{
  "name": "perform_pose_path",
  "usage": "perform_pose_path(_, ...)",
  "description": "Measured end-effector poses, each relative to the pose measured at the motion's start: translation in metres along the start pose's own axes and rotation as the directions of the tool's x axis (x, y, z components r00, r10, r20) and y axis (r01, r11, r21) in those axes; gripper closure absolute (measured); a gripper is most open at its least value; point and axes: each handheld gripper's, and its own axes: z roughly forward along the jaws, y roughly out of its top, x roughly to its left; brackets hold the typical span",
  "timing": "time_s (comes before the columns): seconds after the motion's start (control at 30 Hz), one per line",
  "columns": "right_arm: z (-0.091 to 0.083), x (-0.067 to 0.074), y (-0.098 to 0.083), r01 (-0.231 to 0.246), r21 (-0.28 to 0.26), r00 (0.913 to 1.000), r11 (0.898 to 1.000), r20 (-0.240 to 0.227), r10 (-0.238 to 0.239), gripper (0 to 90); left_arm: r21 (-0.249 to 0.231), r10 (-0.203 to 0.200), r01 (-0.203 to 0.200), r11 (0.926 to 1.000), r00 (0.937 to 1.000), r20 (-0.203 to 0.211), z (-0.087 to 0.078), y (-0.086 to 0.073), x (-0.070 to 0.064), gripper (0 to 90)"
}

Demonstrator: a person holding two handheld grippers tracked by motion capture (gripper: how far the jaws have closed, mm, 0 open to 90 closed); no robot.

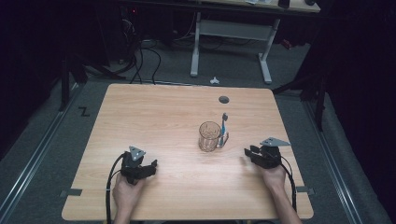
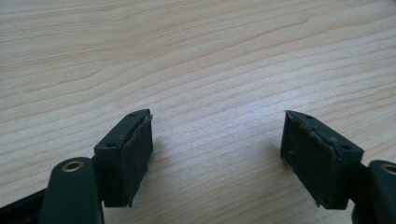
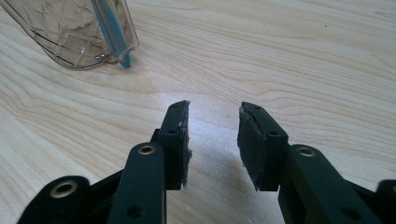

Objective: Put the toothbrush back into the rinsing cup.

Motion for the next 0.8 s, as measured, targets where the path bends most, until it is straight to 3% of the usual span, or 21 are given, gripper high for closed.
perform_pose_path(0.67, 0.014, 0.003, -0.003, 0.016, 0.017, 0.9989, 1.000, 0.044, -0.016, 60.7, 0.000, 0.000, 0.000, 1.0000, 1.0000, 0.000, 0.000, 0.000, 0.000, 25.7)
perform_pose_path(0.8, 0.014, 0.003, -0.003, 0.020, 0.026, 0.9982, 0.999, 0.055, -0.022, 55.1, 0.000, 0.000, 0.000, 1.0000, 1.0000, 0.000, 0.000, 0.000, 0.000, 25.7)
